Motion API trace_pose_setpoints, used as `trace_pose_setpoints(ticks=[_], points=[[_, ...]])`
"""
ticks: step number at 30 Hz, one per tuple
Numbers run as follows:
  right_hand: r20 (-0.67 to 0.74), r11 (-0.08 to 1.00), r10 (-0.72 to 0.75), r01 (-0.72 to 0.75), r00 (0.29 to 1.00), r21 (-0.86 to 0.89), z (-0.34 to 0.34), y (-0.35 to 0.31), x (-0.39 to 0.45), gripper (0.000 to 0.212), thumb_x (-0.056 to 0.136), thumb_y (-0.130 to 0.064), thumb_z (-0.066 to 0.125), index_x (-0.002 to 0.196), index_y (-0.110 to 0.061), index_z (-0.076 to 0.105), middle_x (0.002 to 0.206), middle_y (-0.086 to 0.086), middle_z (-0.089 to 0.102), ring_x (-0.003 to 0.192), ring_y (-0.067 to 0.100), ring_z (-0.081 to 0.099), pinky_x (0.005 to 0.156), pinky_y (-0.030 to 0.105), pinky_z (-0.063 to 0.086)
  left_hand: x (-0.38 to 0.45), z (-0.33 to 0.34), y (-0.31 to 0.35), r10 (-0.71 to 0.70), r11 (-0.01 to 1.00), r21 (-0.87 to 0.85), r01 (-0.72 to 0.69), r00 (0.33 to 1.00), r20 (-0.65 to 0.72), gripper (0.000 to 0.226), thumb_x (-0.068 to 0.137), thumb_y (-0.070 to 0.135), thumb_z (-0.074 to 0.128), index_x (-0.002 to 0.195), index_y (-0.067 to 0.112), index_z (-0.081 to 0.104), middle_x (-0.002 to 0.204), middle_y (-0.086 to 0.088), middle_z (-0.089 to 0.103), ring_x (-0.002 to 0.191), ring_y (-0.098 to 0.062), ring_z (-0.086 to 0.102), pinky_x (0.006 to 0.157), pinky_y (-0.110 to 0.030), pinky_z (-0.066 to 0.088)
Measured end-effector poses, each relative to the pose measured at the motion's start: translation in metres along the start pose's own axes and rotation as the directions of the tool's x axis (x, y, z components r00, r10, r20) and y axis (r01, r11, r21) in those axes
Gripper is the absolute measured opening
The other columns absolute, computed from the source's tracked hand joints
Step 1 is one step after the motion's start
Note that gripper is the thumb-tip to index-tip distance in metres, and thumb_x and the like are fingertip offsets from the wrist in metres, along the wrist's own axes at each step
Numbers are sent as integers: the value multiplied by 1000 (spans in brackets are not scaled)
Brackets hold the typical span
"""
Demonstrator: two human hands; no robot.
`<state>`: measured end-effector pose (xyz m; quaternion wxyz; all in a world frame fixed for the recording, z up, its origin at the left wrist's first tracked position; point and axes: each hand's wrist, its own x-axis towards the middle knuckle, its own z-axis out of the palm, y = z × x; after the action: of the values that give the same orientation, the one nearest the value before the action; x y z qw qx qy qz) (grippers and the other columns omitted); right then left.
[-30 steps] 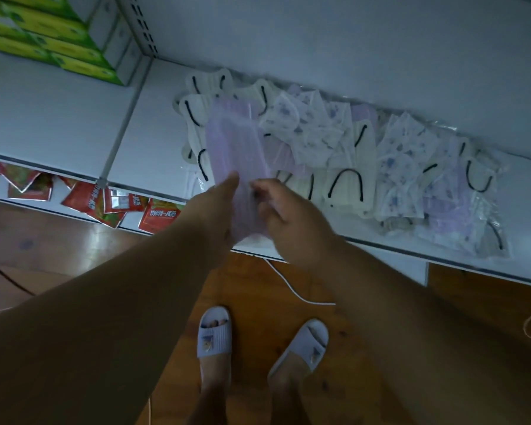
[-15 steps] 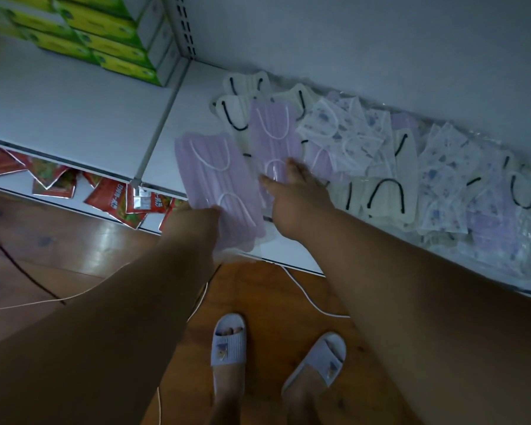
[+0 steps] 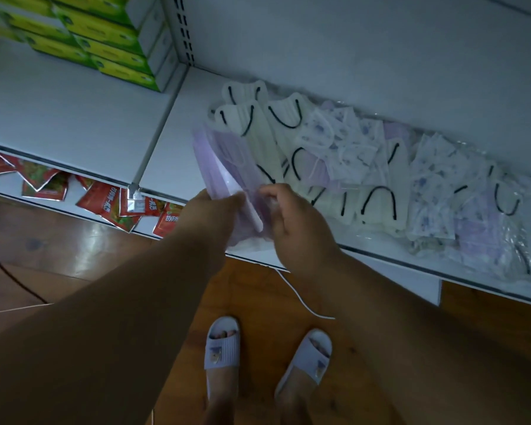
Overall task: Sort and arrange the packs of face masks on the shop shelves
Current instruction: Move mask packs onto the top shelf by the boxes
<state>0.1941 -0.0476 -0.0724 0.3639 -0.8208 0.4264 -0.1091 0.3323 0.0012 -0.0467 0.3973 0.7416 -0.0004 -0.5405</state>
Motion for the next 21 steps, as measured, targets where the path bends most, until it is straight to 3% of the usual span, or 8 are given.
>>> trace_pose_setpoints(ticks=[1,3,7,12,15,17,21], points=[[-40,997,37,-39,999,-62,-2,9,4,40,94,0,48,132,-7,57,137,12,57,126,26,53,103,38,45,5,1,-3,-2,1000,8,1,1000,5,36,95,29,66,126,11,60,106,-10,67,98,-29,66,92,-41,57],[-23,959,146,-147,989,-243,-10,26,13,46,95,-3,48,141,-10,52,155,14,37,143,30,35,116,46,31,4,3,-2,-4,1000,31,4,1000,6,35,94,24,66,126,13,60,110,-11,67,103,-31,65,95,-43,55],[138,798,361,-229,922,-558,-17,53,19,65,99,-19,44,158,-29,17,166,10,-2,153,30,-4,124,43,1,5,7,-8,-9,999,42,9,1000,8,36,93,25,67,126,15,59,113,-12,66,105,-32,63,98,-45,52],[56,779,378,-285,924,-559,-14,57,21,64,101,-20,41,158,-15,12,166,3,0,153,25,-5,123,41,-3,6,5,-14,-14,999,34,14,1000,-1,45,91,29,69,132,15,57,118,-11,65,109,-34,62,100,-51,50],[86,763,406,-286,910,-580,-15,56,20,62,103,-29,38,158,-33,9,166,10,-8,152,31,-13,123,45,-6,8,2,-16,7,1000,10,-7,1000,-6,46,90,29,71,132,16,57,117,-11,66,109,-35,62,100,-53,51],[110,749,437,-293,893,-595,-13,57,20,65,103,-27,38,157,-36,4,165,12,-14,150,33,-18,122,48,-7,8,2,-15,21,1000,-2,-21,1000,-1,47,90,28,71,132,16,57,117,-10,65,110,-35,62,101,-53,50],[24,753,441,-356,897,-553,-15,55,27,64,102,-24,37,158,-15,9,166,6,-3,152,29,-10,123,48,-2,7,1,-13,42,999,8,-42,999,11,42,93,27,68,132,15,56,116,-9,64,110,-33,61,101,-51,50]])
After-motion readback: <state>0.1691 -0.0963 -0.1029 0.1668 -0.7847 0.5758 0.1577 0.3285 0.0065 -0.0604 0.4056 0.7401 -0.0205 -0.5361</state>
